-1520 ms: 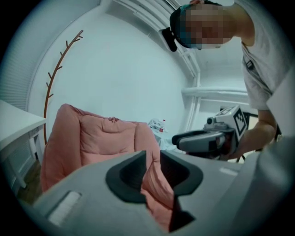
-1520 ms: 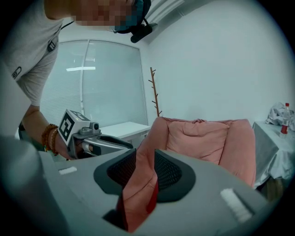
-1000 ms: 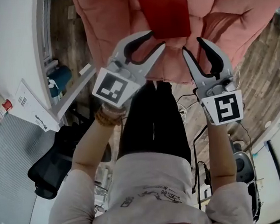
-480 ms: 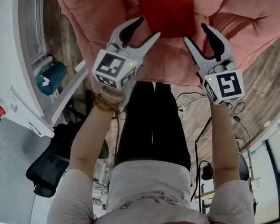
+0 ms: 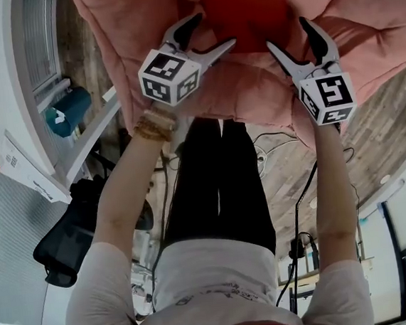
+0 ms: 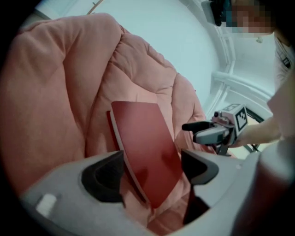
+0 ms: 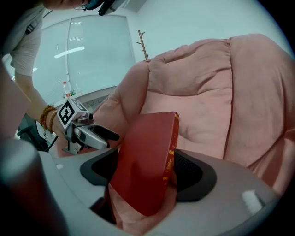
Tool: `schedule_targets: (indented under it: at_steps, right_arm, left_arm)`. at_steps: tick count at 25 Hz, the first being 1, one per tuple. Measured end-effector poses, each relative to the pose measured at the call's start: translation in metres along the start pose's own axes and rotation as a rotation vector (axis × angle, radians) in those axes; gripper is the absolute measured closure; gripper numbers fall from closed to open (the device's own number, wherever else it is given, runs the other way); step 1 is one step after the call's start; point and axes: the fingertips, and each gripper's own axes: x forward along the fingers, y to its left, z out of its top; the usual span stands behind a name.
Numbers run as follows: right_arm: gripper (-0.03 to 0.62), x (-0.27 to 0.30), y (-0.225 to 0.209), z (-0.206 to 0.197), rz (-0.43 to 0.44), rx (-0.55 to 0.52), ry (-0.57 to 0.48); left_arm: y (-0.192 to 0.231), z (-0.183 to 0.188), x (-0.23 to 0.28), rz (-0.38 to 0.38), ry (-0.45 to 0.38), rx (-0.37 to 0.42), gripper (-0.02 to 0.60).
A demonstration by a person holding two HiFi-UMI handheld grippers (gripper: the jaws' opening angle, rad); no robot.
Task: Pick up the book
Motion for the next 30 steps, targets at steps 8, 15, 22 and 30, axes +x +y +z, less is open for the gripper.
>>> schedule_targets:
  at_steps: [8,15,22,30]
  right_arm:
    - [0.096,0.033,-0.014,-0.025,0.067,0.052,0.017]
    - [0.069,0.059,-0.025,-0.037,0.122,0.073,0.035]
    - [0.091,0.075,-0.030,-0.044,0.127,0.086,0.024]
    - [0.178,0.072,-0.022,-0.045,0.100,0.139,0.005]
  left_arm:
    - [0.022,-0.015,0.025,-0.030,0.029,-0.053,0.150]
    - [0.029,-0.016,0.047,-0.058,0.032,-0.083,0.110]
    - [0.036,-0.020,0.059,-0.090,0.024,-0.097,0.106]
    - [0.031,-0.020,0.057,-0.097,0.010,-0.104,0.129]
